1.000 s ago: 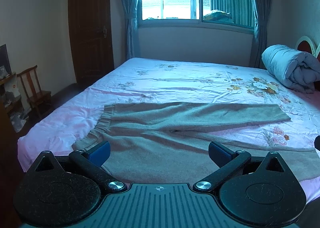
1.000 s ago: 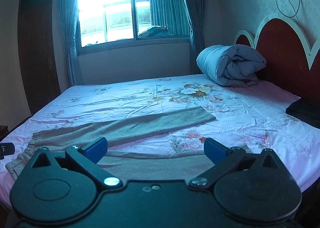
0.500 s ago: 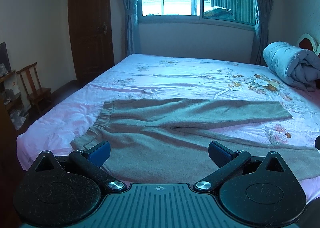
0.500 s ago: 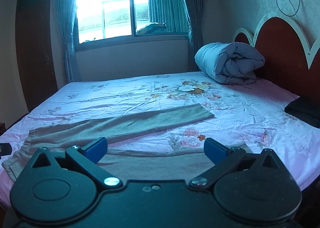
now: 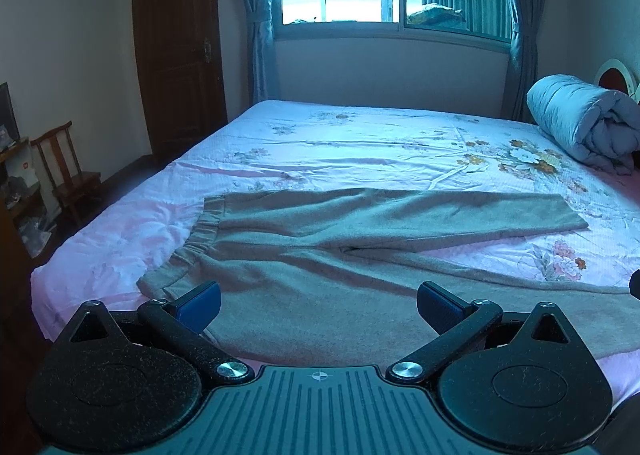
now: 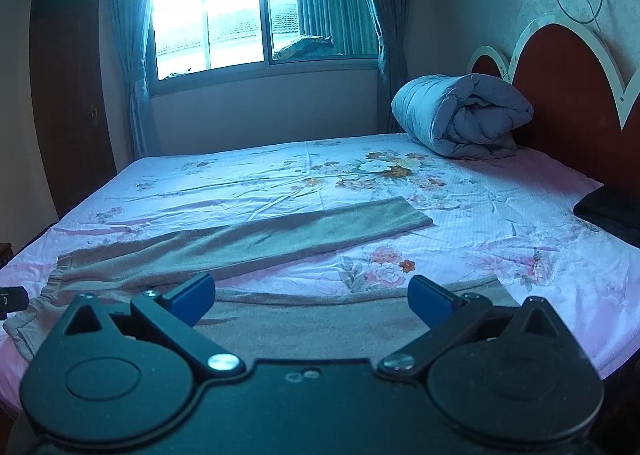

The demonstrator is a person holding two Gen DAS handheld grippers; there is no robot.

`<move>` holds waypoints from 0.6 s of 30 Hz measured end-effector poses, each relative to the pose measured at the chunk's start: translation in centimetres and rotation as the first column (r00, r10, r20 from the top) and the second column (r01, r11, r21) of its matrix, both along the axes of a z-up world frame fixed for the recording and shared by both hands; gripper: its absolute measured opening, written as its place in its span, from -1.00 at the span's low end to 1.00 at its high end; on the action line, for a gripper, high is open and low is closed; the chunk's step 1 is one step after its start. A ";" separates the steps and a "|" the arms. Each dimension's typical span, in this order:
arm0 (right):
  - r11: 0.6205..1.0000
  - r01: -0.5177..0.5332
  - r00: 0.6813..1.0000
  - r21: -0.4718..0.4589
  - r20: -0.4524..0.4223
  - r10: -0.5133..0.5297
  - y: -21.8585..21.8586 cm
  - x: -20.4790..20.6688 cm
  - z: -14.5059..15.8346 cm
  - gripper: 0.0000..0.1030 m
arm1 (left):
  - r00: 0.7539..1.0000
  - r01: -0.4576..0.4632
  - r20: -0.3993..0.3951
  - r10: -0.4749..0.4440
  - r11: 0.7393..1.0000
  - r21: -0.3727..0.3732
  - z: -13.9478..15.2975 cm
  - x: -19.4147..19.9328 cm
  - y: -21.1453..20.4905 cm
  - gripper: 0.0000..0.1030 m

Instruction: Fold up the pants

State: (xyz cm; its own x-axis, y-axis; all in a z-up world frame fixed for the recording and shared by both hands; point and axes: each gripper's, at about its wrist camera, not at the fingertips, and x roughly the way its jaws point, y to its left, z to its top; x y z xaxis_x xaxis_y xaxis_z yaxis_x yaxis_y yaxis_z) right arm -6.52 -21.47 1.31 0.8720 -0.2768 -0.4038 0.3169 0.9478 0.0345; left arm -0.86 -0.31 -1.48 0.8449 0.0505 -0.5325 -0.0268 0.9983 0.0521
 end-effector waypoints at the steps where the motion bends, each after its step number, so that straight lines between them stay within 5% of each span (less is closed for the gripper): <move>1: 1.000 0.000 1.000 0.000 -0.002 0.000 0.0 0.1 0.0 0.88 | 1.000 0.000 -0.003 0.000 1.000 -0.001 0.0 0.1 0.0 1.00; 18: 1.000 -0.013 0.999 -0.002 -0.041 0.013 0.0 2.2 -0.5 0.89 | 0.999 -0.013 -0.052 0.013 1.000 0.001 -1.2 2.9 -0.1 1.00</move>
